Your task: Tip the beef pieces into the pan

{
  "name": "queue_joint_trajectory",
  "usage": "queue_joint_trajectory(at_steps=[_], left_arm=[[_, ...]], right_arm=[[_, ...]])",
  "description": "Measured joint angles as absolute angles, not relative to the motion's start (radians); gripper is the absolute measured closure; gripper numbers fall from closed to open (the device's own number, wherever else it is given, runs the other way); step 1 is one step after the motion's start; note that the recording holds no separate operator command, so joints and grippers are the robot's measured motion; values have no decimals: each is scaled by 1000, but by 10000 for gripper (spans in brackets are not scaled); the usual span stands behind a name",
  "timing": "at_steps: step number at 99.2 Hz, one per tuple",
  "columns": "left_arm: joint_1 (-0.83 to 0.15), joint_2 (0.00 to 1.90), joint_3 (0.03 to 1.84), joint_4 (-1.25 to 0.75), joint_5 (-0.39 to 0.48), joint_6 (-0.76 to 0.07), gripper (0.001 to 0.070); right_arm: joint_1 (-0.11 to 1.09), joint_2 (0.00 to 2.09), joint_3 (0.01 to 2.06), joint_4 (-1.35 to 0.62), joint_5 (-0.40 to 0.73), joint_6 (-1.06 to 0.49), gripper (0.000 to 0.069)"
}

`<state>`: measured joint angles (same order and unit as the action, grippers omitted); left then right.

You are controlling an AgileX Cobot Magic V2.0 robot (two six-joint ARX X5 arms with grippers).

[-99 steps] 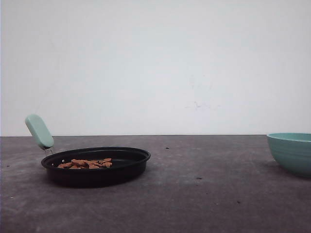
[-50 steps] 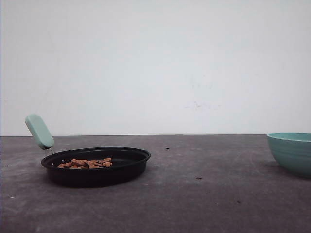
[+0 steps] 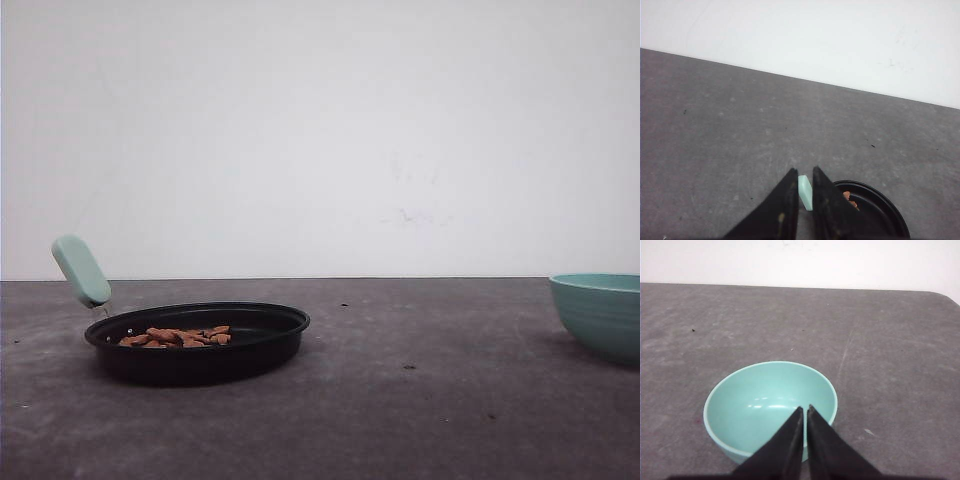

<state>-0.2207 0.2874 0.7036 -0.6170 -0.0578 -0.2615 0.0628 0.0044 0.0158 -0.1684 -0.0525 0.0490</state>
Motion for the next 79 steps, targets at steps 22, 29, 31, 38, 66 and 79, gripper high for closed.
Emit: queue_joint_trajectory(at_steps=[22,29,31,38,66,79], left_arm=[[-221,287,704,-617,-57,-262,685],[-221,287,704,-619,-57,-262,685],[-221,286,704,-620,-64,-262,685],[-220,265,704,-632,-96,-262,685],[-206,148,547,-531,-107,-262,685],[-190,115,359,-300,-107,-262,685]], right_arm=[[63,4,16,-168,-52,49,684],[63,4,16,-168,-52,49,684],[63,4,16,-168,-52,49,684],[63,4,16,-168,-52,49,684],[63,4,16,-168,-52,49,684],[63,4,16,-168,-52,49,684]])
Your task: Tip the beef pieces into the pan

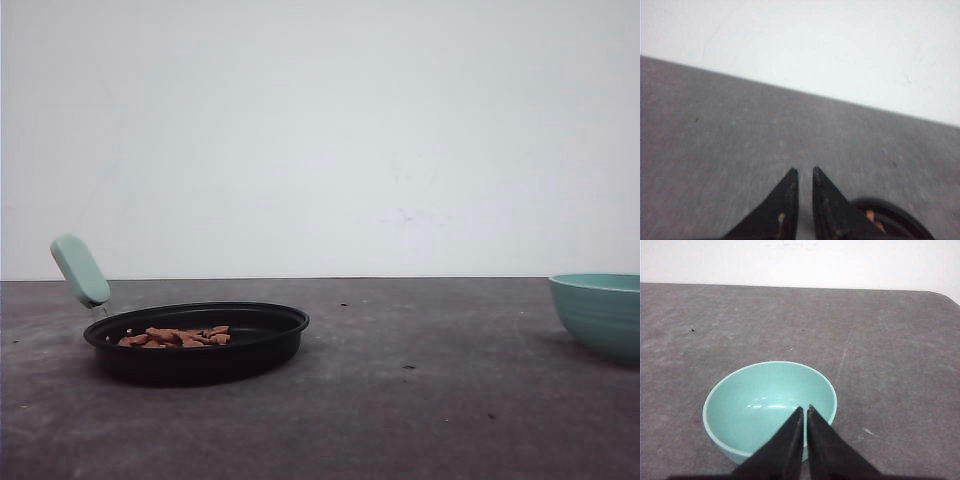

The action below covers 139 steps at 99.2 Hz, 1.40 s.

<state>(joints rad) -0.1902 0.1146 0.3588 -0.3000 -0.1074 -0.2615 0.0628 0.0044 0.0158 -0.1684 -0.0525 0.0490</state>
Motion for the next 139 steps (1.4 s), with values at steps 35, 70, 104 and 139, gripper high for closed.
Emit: queue_joint_trajectory(at_steps=[35,70,104,139], left_arm=[[-105,6,127,-316,-109,-262,685],[-106,4,104,-419,-115,-258,685],[-106,4,104,-419,-115,-258,685],[-106,4,104,-418,-115,-258,685]], right_arm=[[63,4,16,-168,-52,49,684],[63,4,16,-168,-52,49,684],[63,4,16,-168,-52,49,684],[63,4,16,-168,-52,49,684]])
